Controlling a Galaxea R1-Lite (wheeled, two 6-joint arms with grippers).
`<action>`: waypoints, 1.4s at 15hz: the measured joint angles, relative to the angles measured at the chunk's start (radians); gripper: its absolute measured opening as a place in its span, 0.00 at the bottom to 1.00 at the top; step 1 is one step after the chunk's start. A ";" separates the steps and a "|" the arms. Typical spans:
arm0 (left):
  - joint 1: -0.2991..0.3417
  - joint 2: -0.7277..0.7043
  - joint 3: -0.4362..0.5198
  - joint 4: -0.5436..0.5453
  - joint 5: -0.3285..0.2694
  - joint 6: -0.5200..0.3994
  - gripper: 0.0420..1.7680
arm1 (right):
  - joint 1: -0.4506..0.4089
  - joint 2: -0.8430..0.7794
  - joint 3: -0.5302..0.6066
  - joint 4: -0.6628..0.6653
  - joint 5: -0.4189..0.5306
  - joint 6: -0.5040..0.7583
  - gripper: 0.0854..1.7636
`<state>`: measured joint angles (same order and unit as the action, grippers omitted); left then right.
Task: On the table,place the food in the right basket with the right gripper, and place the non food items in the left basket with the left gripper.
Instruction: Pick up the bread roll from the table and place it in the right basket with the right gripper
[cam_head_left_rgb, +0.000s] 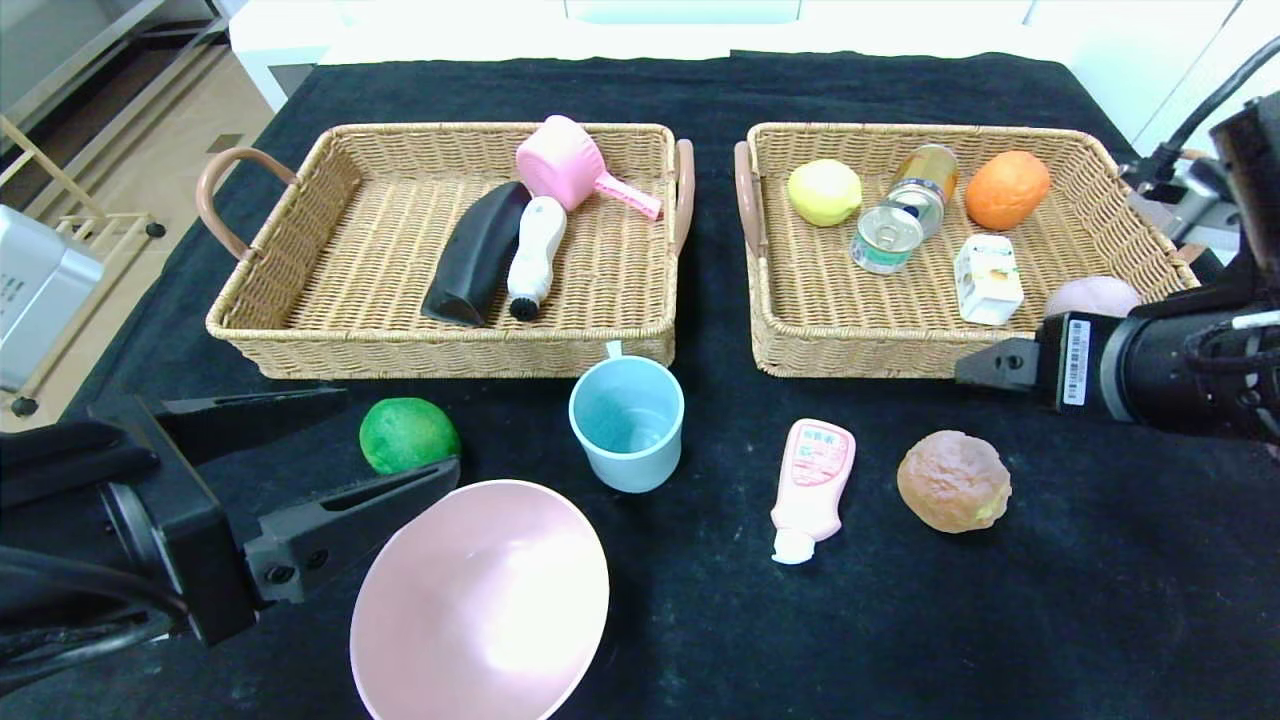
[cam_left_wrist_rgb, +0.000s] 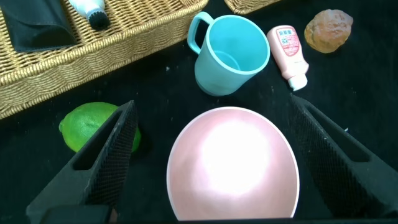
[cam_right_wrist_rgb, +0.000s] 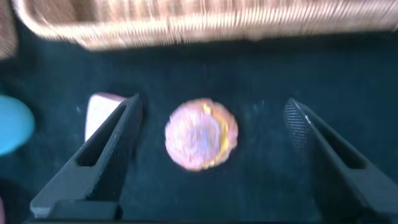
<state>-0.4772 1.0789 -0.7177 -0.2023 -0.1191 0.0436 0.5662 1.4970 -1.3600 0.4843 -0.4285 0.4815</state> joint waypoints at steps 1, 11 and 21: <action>0.000 0.000 0.000 0.000 0.000 0.000 0.97 | 0.004 0.005 0.017 0.000 0.000 0.016 0.95; 0.000 0.004 0.001 0.002 -0.001 0.001 0.97 | 0.032 0.103 0.057 -0.003 -0.003 0.097 0.96; 0.000 0.004 0.003 0.001 0.000 0.001 0.97 | 0.015 0.164 0.084 -0.005 -0.003 0.132 0.96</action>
<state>-0.4772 1.0834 -0.7147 -0.2011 -0.1196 0.0443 0.5811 1.6606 -1.2757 0.4789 -0.4315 0.6134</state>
